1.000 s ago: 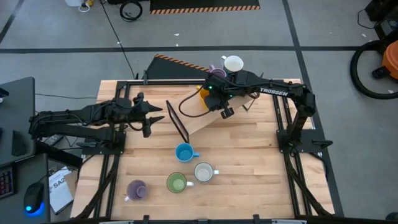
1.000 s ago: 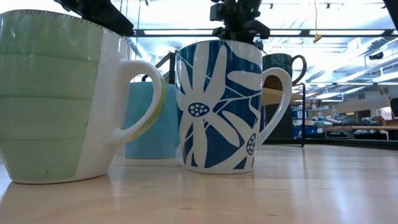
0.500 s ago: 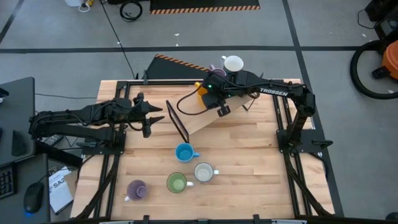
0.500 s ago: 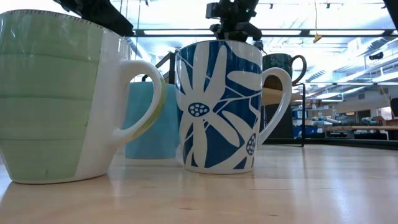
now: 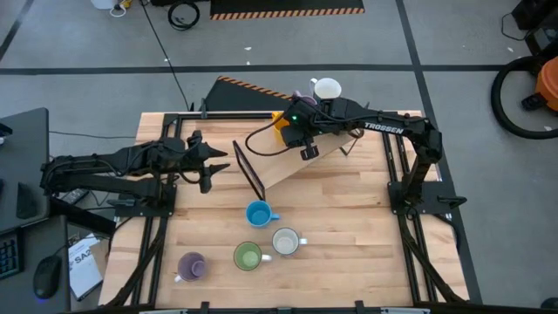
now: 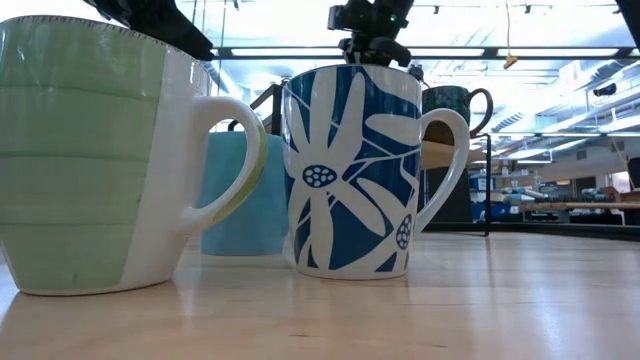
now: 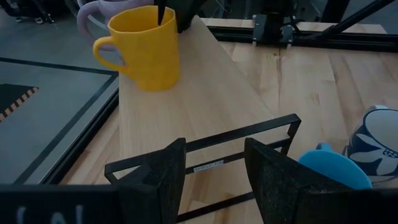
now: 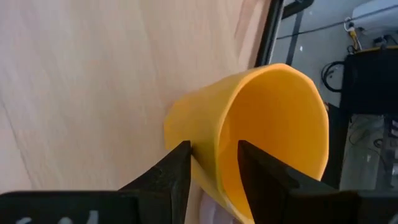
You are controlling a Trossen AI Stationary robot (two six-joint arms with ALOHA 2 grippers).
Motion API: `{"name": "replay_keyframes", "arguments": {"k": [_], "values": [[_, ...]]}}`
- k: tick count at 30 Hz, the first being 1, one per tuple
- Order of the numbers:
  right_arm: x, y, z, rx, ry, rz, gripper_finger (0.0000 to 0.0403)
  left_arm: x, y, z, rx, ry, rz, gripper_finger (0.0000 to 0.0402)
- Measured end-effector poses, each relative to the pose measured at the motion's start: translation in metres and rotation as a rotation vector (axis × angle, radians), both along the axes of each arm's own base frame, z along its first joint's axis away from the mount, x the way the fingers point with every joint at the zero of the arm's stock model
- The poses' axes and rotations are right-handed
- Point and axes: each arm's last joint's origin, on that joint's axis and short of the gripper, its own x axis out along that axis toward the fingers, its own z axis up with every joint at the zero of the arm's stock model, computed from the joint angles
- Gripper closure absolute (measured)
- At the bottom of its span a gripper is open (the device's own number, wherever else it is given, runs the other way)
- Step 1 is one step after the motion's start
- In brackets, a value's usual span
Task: Place coffee mugs
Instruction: Put the yellow mug on the shelf
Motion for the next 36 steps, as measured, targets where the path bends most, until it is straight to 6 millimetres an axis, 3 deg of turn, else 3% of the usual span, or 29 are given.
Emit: {"name": "replay_keyframes", "arguments": {"k": [11, 31, 36], "values": [[-0.0004, -0.0044, 0.0008, 0.011, -0.04, -0.112, 0.0265, 0.0, 0.0, 0.0, -0.001, 0.0, 0.0, 0.023], [0.001, -0.0063, 0.002, 0.023, -0.07, -0.123, 0.0265, 0.0, 0.0, -0.0001, -0.001, 0.001, 0.0, 0.023], [0.0014, 0.0029, 0.0048, -0.042, -0.057, -0.123, 0.0265, 0.0, -0.0006, -0.0004, -0.034, -0.004, -0.01, 0.023]]}}
